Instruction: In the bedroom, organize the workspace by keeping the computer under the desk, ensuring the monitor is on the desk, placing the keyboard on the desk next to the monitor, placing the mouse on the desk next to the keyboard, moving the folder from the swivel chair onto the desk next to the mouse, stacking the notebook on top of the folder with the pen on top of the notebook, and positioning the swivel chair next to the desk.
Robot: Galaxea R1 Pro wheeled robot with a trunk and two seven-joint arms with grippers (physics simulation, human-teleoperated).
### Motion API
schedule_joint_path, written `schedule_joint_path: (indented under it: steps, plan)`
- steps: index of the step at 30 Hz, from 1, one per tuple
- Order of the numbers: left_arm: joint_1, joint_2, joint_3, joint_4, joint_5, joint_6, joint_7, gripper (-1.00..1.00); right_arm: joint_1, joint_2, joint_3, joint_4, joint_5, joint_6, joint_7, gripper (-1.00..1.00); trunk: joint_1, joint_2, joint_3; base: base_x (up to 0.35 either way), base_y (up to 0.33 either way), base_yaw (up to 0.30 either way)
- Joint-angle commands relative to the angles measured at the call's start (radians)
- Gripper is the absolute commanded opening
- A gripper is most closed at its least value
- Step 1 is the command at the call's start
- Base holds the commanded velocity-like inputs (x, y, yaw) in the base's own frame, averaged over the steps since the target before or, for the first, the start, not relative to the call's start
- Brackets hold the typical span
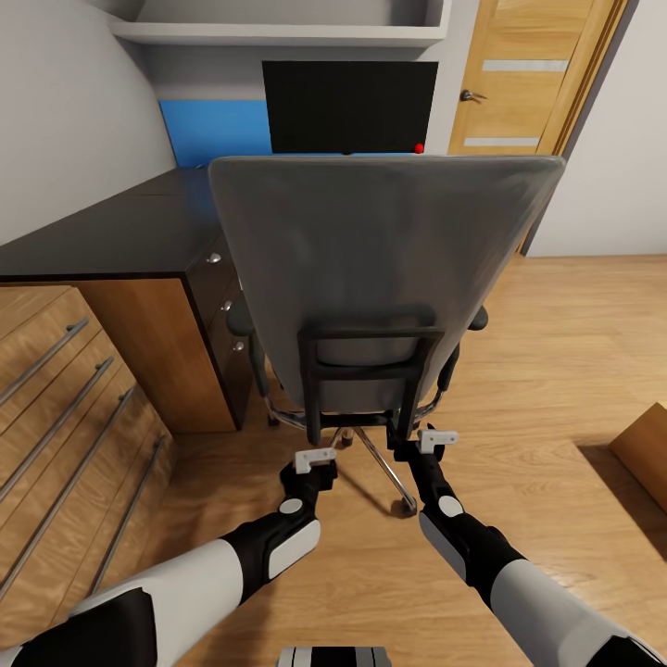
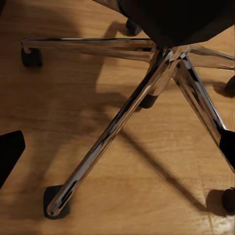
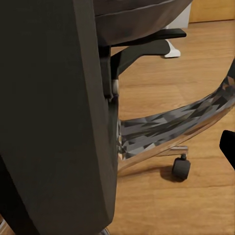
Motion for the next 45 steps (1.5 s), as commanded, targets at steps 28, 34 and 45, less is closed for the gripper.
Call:
schedule_joint_path:
  steps: [28,34,45]
  plan:
    - [-0.001,0.001,-0.010,-0.013,0.009,-0.214,0.007,1.00,-0.001,-0.003,0.007,0.003,-0.007,-0.004,-0.008,1.00,0.000,0.000,-0.001,0.045,0.000,0.000]
    - [-0.001,0.003,-0.010,-0.010,0.012,-0.213,0.007,1.00,-0.001,-0.003,0.007,0.002,-0.007,-0.004,-0.008,1.00,0.000,0.000,-0.001,0.321,0.000,0.000]
    - [-0.001,0.003,-0.011,-0.010,0.016,-0.213,0.008,1.00,-0.001,-0.003,0.008,0.002,-0.007,-0.004,-0.008,1.00,0.000,0.000,-0.001,0.298,-0.031,0.000]
